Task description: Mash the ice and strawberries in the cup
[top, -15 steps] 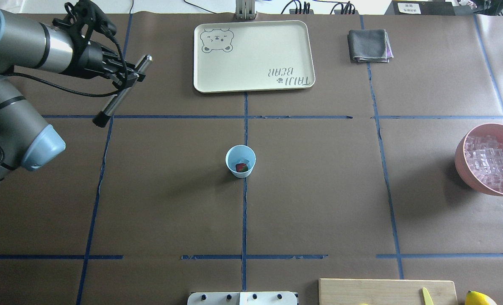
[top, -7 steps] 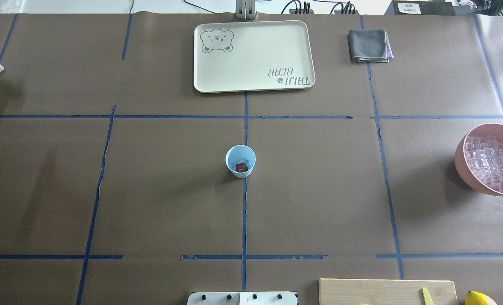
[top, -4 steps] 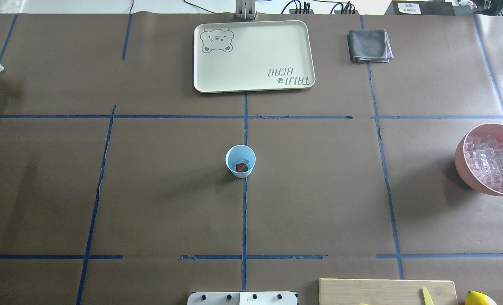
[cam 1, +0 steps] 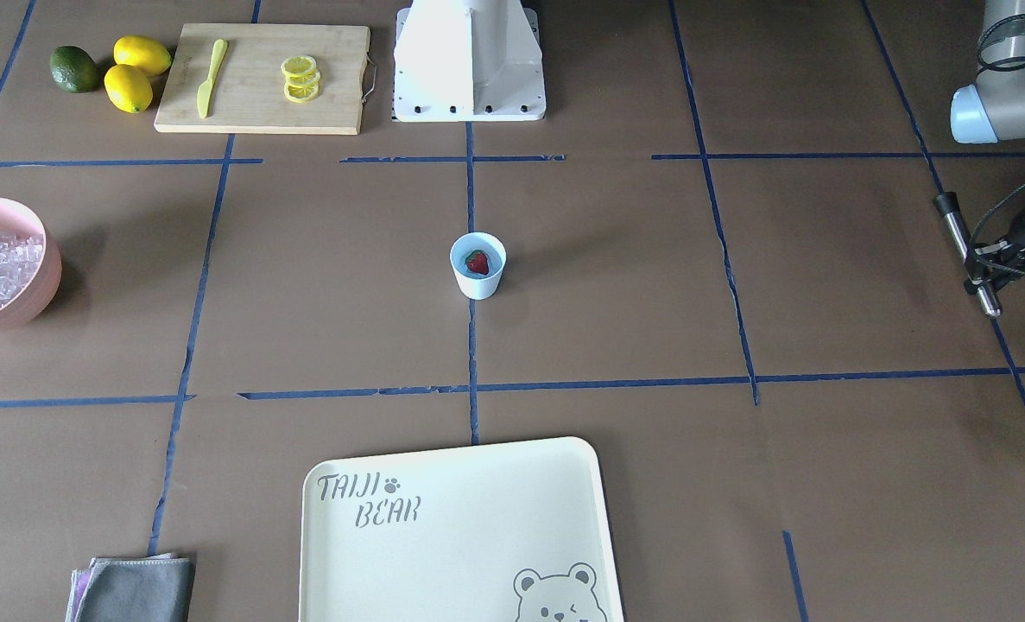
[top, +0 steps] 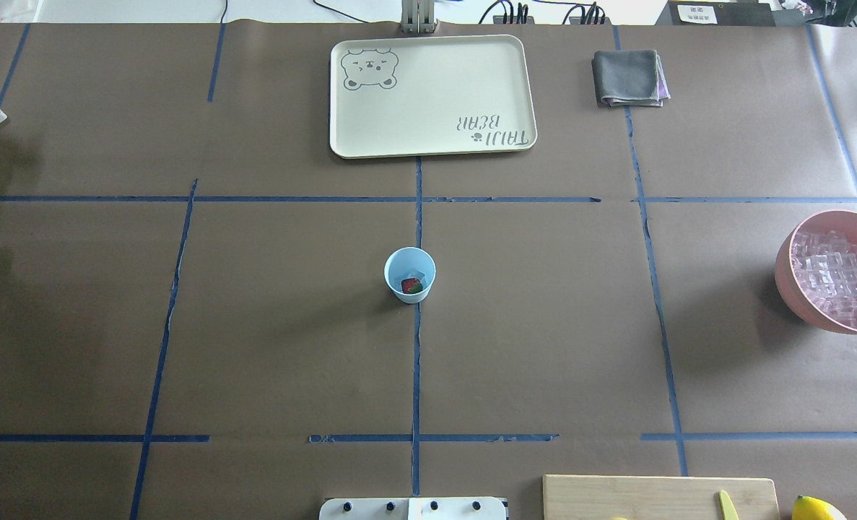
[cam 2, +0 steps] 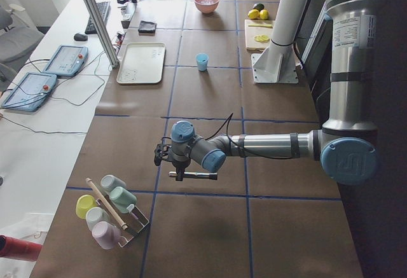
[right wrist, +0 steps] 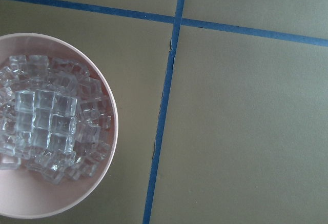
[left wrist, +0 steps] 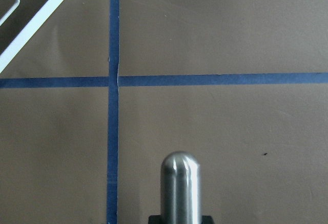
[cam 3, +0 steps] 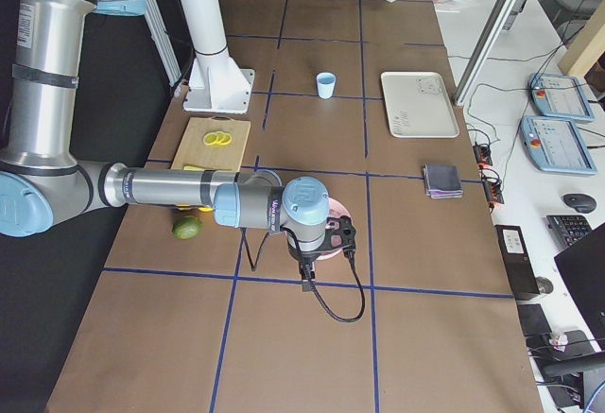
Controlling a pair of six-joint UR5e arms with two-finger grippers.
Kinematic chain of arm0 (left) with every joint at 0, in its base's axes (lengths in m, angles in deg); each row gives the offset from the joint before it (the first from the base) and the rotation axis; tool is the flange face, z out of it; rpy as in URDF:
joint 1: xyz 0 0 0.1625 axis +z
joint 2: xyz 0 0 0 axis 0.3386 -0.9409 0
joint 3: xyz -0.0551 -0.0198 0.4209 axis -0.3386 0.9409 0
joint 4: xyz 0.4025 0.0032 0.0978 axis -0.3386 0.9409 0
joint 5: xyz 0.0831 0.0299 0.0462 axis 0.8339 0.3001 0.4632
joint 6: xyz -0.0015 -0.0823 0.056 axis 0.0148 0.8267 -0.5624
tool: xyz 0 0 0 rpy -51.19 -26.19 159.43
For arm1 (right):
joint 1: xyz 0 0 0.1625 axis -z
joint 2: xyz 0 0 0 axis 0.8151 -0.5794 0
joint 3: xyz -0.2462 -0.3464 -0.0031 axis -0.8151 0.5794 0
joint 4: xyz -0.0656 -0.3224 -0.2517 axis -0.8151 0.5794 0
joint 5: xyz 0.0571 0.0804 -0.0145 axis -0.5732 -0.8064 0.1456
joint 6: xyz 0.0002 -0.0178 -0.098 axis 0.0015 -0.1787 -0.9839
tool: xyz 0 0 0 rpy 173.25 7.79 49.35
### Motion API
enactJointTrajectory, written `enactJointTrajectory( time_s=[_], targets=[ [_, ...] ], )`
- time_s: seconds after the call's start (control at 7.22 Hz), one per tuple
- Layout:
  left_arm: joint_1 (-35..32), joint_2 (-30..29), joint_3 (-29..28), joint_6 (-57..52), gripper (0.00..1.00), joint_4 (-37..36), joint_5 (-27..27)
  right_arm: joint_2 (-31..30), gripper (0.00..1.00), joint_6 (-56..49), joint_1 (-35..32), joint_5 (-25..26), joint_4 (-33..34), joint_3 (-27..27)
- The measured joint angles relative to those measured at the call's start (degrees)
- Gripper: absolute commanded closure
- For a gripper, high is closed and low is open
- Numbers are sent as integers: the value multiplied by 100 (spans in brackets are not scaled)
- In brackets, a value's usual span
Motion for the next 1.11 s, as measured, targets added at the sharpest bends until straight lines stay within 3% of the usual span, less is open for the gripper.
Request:
enactJointTrajectory(
  time_s=[0.14, 0.28, 0.42, 1.11],
  targets=[
    [83, -3, -36, 5, 89, 28, 18, 0, 0, -1, 0, 1, 0, 3],
    [181, -5, -53, 11, 8, 37, 67, 0, 0, -3, 0, 1, 0, 6],
    [238, -5, -55, 14, 0, 43, 108, -3, 0, -7, 0, 1, 0, 6],
    [250, -55, -8, -146, 0, 24, 153, -8, 0, 9, 0, 1, 0, 0]
  ],
)
